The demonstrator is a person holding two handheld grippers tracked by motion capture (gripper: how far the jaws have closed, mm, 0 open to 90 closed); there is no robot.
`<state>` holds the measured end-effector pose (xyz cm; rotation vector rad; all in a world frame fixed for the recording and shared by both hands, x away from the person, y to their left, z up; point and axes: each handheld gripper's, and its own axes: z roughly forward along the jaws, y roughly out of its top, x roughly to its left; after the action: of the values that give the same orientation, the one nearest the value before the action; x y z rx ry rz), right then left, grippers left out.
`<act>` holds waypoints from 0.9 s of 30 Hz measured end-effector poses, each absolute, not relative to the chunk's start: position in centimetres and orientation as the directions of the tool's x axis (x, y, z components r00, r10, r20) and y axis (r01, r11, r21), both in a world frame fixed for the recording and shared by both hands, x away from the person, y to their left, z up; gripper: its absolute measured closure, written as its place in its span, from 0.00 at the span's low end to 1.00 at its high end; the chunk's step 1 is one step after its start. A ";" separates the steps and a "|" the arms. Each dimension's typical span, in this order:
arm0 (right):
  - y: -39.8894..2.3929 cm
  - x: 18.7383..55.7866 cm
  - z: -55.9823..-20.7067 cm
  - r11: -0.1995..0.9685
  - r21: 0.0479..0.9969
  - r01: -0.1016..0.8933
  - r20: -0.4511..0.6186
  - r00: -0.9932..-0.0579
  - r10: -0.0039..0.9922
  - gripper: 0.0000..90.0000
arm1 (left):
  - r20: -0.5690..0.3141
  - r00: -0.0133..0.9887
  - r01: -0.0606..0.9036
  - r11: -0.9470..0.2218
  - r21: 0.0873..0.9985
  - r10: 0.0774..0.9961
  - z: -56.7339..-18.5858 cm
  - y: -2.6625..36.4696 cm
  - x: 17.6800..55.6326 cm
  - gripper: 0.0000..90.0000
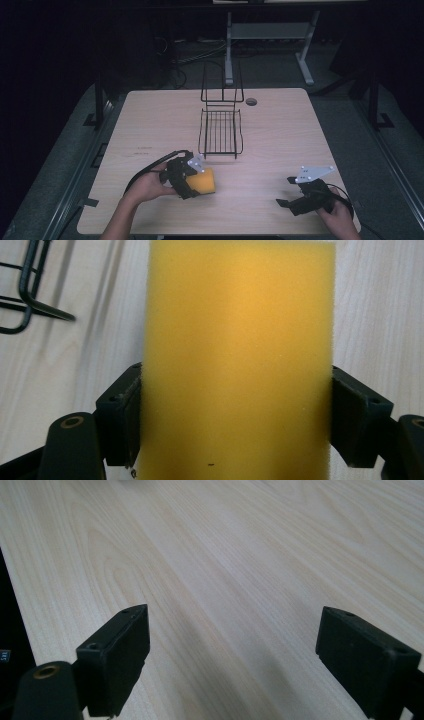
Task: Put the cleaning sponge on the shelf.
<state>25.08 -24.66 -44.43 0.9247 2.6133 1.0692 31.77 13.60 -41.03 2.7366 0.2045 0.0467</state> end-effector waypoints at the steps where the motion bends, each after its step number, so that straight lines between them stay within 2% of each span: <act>1: -24.7 25.1 -44.4 0.554 0.678 0.482 0.073 -0.795 0.602 0.15 | 0.005 0.989 0.133 -0.915 0.382 0.146 -40.9 13.6 31.9 0.25; 27: -24.6 25.3 -44.5 0.552 0.681 0.482 0.080 -0.798 0.597 0.15 | 0.014 0.991 0.117 -0.898 0.424 0.136 -38.5 12.7 33.6 0.24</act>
<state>25.32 -24.58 -44.54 0.9194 2.6235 1.0758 33.64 12.68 -38.49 2.6993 0.1798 0.0592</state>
